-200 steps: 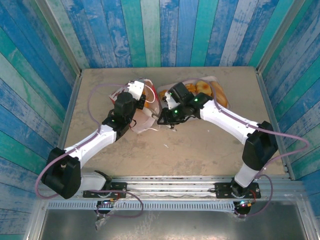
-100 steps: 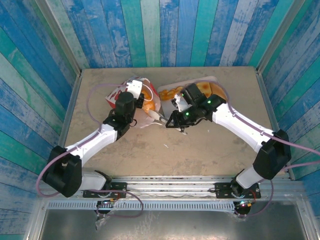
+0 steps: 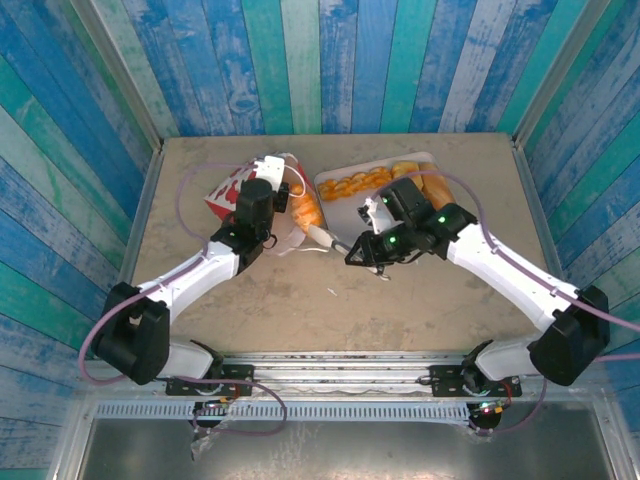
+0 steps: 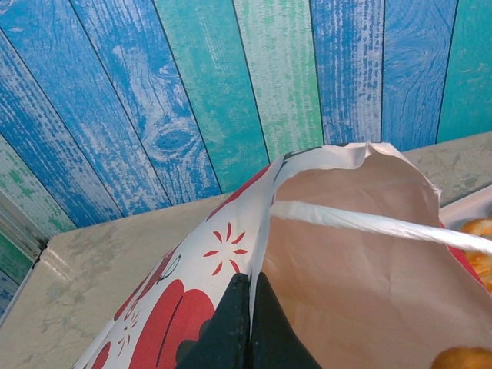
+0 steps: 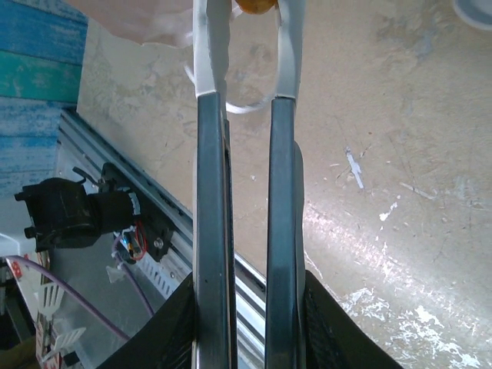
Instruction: Take the fake bread out of the paper bag
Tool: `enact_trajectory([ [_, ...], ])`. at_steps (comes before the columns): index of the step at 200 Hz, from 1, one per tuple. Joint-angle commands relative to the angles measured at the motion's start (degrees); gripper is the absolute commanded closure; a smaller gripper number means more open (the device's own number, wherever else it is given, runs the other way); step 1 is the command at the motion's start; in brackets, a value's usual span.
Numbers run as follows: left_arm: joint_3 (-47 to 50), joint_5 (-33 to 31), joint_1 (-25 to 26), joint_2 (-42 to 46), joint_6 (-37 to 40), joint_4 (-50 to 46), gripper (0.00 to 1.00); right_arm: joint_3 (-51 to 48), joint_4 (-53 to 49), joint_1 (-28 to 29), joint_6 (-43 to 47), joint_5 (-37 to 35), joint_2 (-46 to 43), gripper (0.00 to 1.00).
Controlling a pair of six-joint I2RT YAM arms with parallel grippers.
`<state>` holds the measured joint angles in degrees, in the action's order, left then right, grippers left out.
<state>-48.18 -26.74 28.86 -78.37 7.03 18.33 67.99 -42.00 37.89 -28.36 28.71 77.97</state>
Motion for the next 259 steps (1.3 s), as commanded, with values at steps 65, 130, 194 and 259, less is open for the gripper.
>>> enact_trajectory([
  [65, -1.48, -1.47, -0.09, -2.07, -1.81, -0.22, 1.0, -7.83, 11.77, -7.3, -5.32, 1.77, -10.1, 0.99],
  [130, 0.27, 0.24, -0.12, -0.77, -1.73, 1.11, 1.0, -9.54, 7.24, -18.22, -5.13, 5.39, -15.73, 0.99],
  [194, 0.72, 0.99, -0.13, -0.21, -1.67, 1.53, 1.0, -18.0, 6.13, -31.88, -5.26, 18.68, -14.63, 0.99],
  [259, 0.43, 1.25, -0.08, -0.07, -1.31, 1.81, 1.0, -26.16, 6.13, -39.9, -1.21, 24.39, -11.1, 0.97],
])
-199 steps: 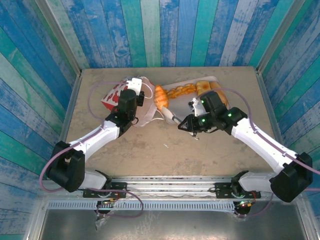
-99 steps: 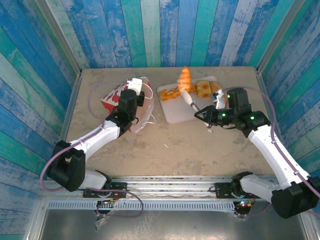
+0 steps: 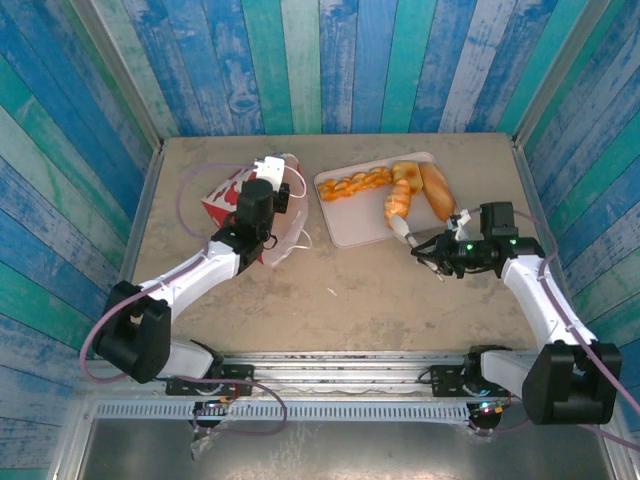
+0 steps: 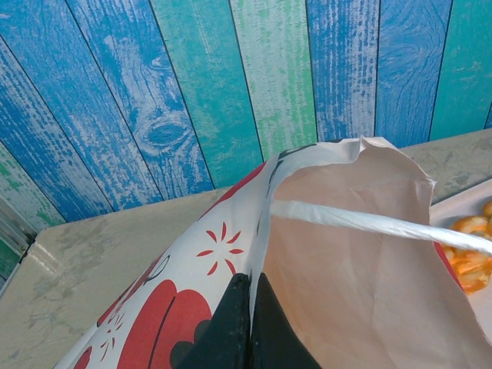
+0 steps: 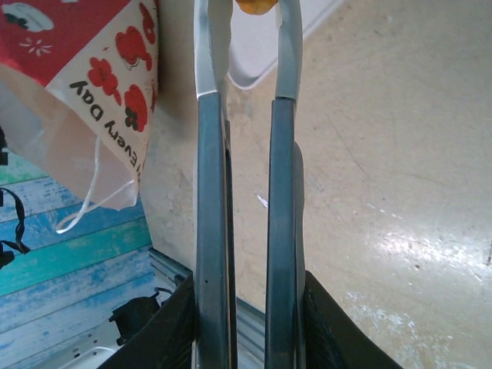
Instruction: Take the fake bread out of the paper bag
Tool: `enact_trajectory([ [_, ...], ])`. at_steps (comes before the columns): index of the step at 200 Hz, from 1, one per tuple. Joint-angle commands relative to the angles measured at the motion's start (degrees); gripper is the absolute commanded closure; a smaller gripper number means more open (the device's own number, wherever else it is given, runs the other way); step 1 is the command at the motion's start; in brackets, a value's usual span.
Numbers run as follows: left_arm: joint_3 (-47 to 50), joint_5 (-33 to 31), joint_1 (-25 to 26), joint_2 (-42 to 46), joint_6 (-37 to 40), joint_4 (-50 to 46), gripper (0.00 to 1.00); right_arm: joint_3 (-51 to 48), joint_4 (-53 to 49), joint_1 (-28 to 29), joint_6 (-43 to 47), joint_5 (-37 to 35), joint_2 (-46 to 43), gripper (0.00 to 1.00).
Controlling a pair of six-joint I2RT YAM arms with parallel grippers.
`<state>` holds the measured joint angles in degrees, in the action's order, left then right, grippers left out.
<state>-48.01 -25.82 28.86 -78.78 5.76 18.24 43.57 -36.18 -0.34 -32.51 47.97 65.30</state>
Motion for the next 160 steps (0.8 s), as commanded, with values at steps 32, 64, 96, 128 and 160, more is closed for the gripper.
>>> enact_trajectory([
  [32, 0.09, 0.42, -0.12, -0.1, -0.13, 1.36, 1.0, -2.26, 1.57, -3.25, 4.33, 5.14, 4.56, 0.93],
  [64, 0.28, 0.6, -0.12, -0.05, -0.29, 1.36, 1.0, -1.61, 3.04, -5.13, 5.11, 5.28, 7.91, 0.91],
  [96, 0.19, 0.51, -0.08, -0.25, -0.22, 1.41, 1.0, -0.93, 5.28, -6.09, 4.19, 5.99, 10.3, 0.86],
  [128, -0.44, 0.64, -0.12, -1.0, 0.05, 1.01, 1.0, -0.68, 6.72, -7.25, 3.51, 6.45, 11.84, 0.81],
  [160, -0.54, 0.62, -0.12, -1.2, 0.2, 1.09, 1.0, -1.16, 7.27, -8.77, 3.62, 6.54, 12.64, 0.75],
])
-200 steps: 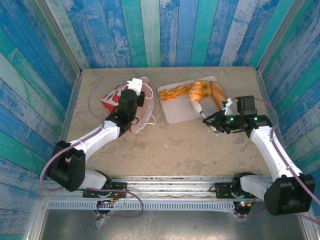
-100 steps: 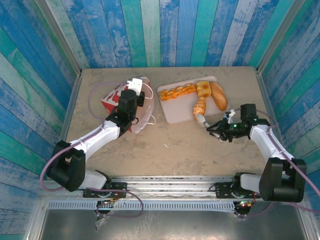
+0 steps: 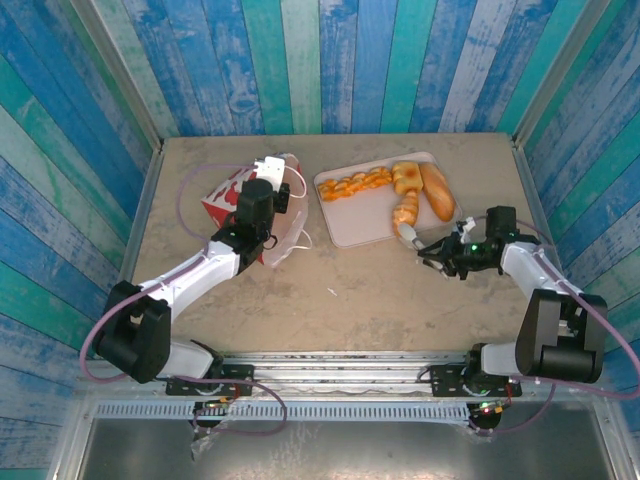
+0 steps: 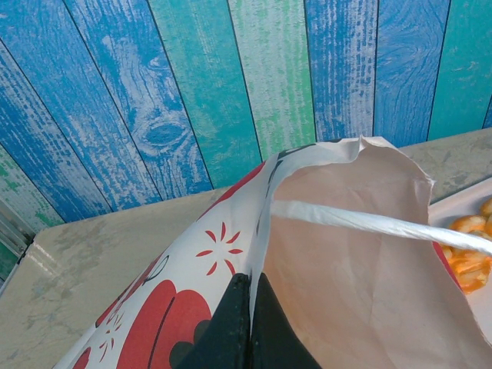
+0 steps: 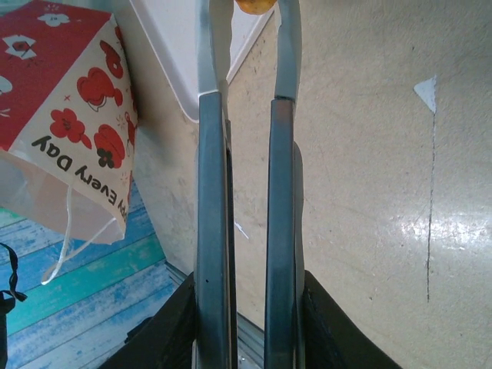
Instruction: Take the fake bread out of the paper bag
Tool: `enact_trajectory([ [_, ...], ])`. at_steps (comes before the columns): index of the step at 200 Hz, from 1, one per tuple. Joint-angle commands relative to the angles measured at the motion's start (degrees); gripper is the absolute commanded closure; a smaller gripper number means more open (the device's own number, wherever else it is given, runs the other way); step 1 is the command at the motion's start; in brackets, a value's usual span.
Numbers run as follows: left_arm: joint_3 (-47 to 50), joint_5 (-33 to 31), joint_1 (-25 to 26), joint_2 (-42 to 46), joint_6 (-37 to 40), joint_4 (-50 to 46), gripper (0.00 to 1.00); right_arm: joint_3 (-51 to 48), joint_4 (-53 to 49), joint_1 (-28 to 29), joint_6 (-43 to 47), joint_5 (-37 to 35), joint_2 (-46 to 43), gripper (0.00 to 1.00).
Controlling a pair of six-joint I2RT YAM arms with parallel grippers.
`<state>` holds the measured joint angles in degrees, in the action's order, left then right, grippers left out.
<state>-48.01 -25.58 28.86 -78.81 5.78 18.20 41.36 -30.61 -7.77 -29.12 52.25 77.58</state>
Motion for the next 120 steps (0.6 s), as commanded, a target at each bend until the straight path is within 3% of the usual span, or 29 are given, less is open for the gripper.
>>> enact_trajectory([
  [1, -0.57, 0.41, -0.12, -1.18, 0.14, 1.13, 1.0, 1.02, 1.69, -1.36, 0.27, 2.25, 0.37, 0.75],
  [120, -0.63, -0.08, -0.12, -1.14, 0.52, 0.78, 1.0, 1.42, 2.71, -3.44, 0.47, 1.67, 1.98, 0.62],
])
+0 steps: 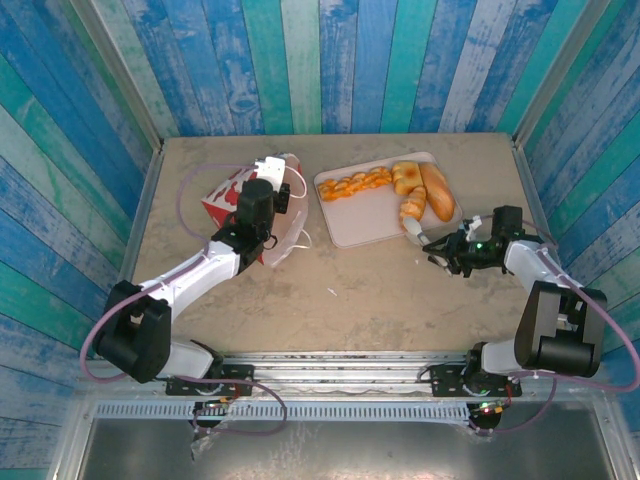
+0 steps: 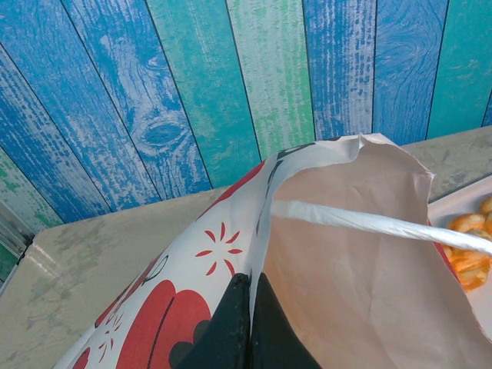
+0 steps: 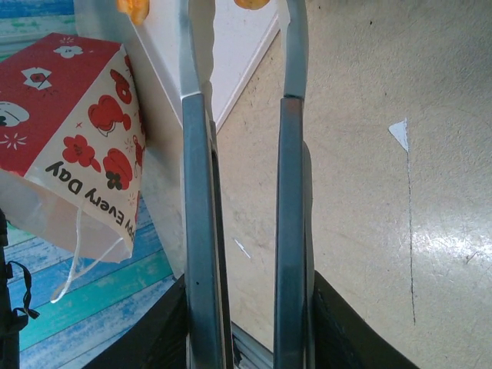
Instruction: Take the fake bread out of the paper bag
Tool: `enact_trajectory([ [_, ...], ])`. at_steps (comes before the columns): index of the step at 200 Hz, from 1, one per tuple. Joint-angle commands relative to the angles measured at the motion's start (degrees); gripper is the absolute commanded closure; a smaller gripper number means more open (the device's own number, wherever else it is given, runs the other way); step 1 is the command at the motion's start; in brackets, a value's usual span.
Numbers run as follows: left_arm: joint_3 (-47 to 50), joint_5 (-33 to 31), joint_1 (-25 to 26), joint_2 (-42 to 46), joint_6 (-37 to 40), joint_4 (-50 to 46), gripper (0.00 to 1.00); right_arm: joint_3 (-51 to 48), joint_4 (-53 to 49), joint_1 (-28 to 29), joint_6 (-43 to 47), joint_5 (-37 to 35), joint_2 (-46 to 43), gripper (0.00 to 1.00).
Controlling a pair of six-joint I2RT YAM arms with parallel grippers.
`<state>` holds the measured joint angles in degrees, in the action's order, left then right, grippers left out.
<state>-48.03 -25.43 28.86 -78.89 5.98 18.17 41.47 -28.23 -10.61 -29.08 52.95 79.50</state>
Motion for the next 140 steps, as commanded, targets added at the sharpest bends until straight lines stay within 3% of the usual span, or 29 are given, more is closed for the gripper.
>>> enact_trajectory([
  [1, -0.64, -0.23, -0.12, -1.07, 0.34, 0.81, 1.0, 1.28, 0.3, -0.58, 0.43, 1.0, 0.05, 0.62],
  [140, -0.14, -1.02, -0.12, -0.03, 0.87, 1.64, 1.0, 1.86, -4.53, -2.47, 0.47, -3.04, -5.65, 0.55],
])
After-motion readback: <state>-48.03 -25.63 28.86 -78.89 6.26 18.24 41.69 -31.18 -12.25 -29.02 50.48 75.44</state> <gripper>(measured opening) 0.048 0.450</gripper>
